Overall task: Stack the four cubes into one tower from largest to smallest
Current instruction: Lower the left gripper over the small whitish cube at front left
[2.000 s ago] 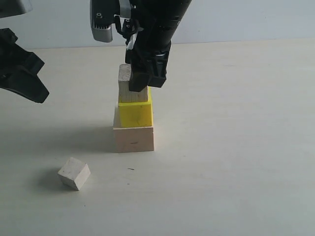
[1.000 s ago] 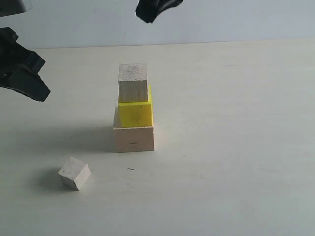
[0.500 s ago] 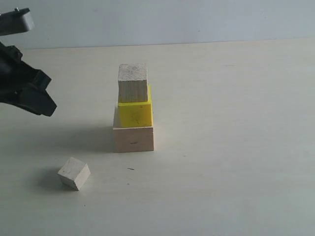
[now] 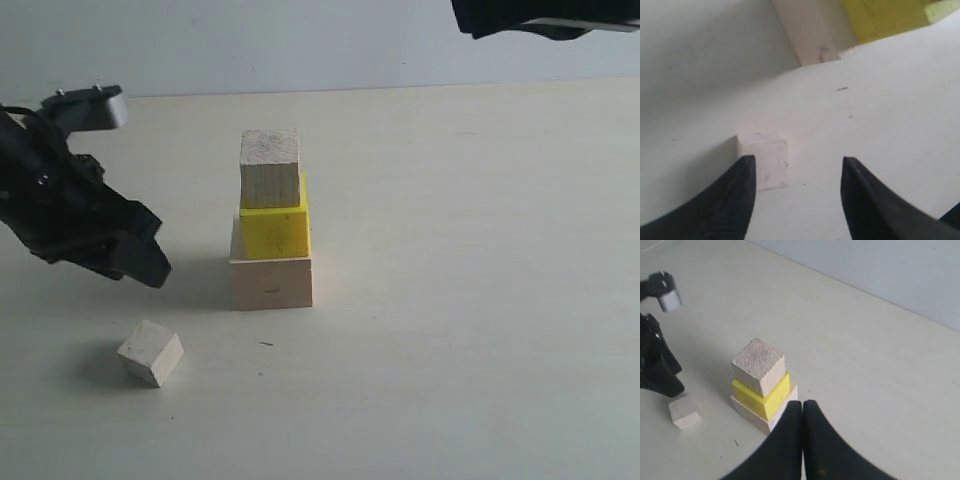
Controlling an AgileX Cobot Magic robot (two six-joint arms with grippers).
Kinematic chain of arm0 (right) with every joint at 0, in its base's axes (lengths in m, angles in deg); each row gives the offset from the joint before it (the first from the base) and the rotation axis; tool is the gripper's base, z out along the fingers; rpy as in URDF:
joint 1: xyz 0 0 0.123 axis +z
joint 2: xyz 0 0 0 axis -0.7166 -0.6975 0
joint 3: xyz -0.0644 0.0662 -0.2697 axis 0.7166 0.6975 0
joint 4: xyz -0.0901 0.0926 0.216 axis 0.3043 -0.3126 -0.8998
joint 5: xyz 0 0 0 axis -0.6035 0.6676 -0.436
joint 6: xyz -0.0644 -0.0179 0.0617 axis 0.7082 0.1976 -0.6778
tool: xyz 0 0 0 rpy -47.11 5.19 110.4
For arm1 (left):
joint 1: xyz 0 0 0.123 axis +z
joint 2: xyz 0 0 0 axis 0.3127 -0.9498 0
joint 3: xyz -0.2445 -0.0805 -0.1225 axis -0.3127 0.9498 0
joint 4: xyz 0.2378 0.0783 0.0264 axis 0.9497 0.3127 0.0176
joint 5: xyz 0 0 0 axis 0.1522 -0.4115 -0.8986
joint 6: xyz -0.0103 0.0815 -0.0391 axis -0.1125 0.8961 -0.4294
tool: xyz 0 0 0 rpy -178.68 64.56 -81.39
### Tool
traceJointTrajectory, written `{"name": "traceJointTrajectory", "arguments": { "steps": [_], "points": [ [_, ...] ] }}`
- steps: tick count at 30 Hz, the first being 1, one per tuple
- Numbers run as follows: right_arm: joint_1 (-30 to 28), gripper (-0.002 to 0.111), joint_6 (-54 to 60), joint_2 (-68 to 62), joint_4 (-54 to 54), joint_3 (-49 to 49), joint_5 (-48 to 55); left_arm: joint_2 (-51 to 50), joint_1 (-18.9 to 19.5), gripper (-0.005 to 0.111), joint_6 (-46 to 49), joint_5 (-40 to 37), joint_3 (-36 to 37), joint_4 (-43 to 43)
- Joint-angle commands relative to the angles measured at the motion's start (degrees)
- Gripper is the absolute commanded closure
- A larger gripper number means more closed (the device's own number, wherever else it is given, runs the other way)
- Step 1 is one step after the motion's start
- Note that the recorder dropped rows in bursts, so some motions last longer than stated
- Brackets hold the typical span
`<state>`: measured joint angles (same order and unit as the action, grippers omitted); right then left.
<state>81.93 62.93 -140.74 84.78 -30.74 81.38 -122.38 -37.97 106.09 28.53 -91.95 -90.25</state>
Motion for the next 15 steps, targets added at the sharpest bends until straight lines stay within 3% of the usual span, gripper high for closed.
{"name": "traceJointTrajectory", "arguments": {
  "steps": [1, 7, 13, 15],
  "points": [
    [-0.31, 0.108, -0.3, 2.87, 0.25, 0.14, 0.19, -3.95, -3.33, 0.055, -5.13, 0.18, 0.09, 3.8],
    [-0.31, 0.108, -0.3, 6.15, 0.37, 0.14, 4.1, -5.4, -4.47, 0.055, -10.77, 0.82, 0.09, 11.1],
    [-0.31, 0.108, -0.3, 8.7, 0.48, 0.14, 4.74, -5.43, -4.89, 0.055, -10.66, 0.82, 0.09, 11.19],
    [-0.31, 0.108, -0.3, 8.96, 0.48, 0.14, 4.74, -5.43, -5.02, 0.048, -9.83, 1.42, 0.09, 11.19]
  ]
}}
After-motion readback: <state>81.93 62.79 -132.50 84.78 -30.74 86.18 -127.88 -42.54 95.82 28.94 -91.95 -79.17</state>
